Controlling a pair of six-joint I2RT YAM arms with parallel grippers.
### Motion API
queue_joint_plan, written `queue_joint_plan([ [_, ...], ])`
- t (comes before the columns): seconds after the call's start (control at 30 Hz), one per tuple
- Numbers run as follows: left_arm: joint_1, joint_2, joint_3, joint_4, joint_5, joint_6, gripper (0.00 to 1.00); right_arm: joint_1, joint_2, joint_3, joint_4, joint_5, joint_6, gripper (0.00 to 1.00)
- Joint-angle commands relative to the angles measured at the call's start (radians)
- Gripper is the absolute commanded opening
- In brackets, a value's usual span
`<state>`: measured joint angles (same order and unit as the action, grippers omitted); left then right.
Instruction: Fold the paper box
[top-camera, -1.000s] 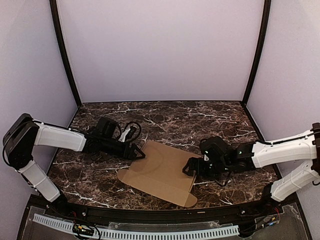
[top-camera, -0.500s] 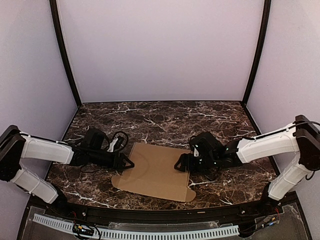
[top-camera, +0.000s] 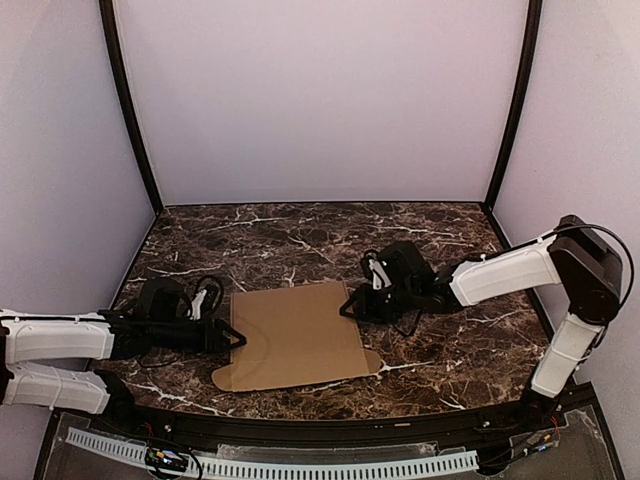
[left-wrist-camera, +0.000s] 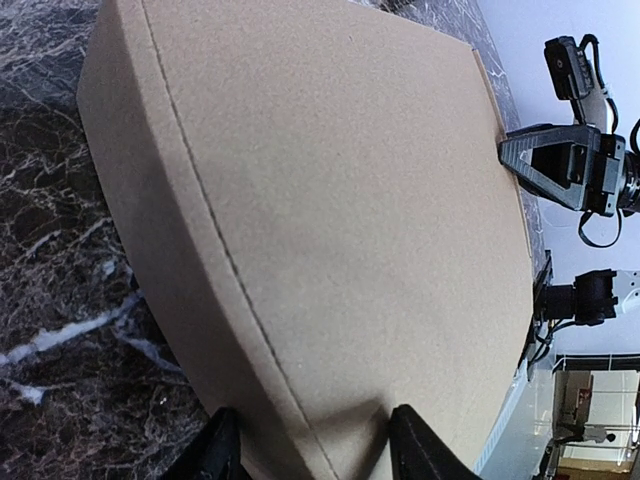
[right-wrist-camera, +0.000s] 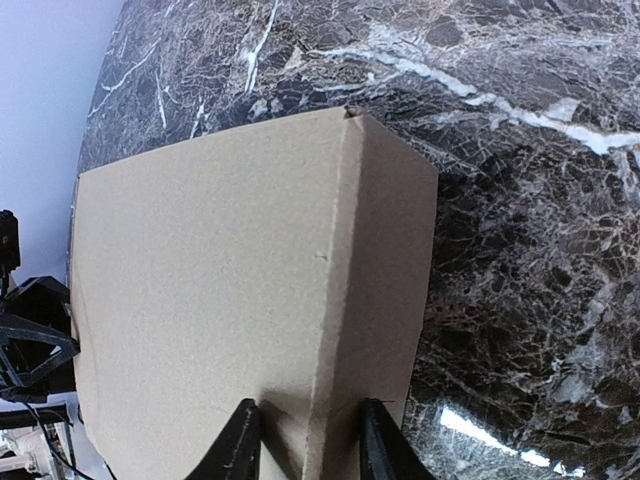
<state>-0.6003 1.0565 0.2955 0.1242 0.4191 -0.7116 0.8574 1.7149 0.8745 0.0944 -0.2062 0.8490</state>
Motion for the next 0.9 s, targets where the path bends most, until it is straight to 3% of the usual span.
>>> queue_joint_plan([
  [0.0,-0.007,-0.042,-0.003,-0.005,-0.021,-0.001,0.50,-0.008,0.041,-0.010,-0.030,-0.063,-0.045,0.24],
  [0.2,-0.007,-0.102,0.028,-0.096,-0.112,0.014,0.51,-0.027,0.023,-0.032,-0.032,-0.070,-0.062,0.00],
  [0.67,-0.006,-0.246,0.200,-0.387,-0.264,0.109,0.74,-0.068,-0.054,-0.080,0.007,-0.090,-0.096,0.00],
  [0.87,-0.006,-0.293,0.185,-0.363,-0.221,0.087,0.98,-0.097,-0.129,-0.118,0.036,-0.119,-0.091,0.00],
])
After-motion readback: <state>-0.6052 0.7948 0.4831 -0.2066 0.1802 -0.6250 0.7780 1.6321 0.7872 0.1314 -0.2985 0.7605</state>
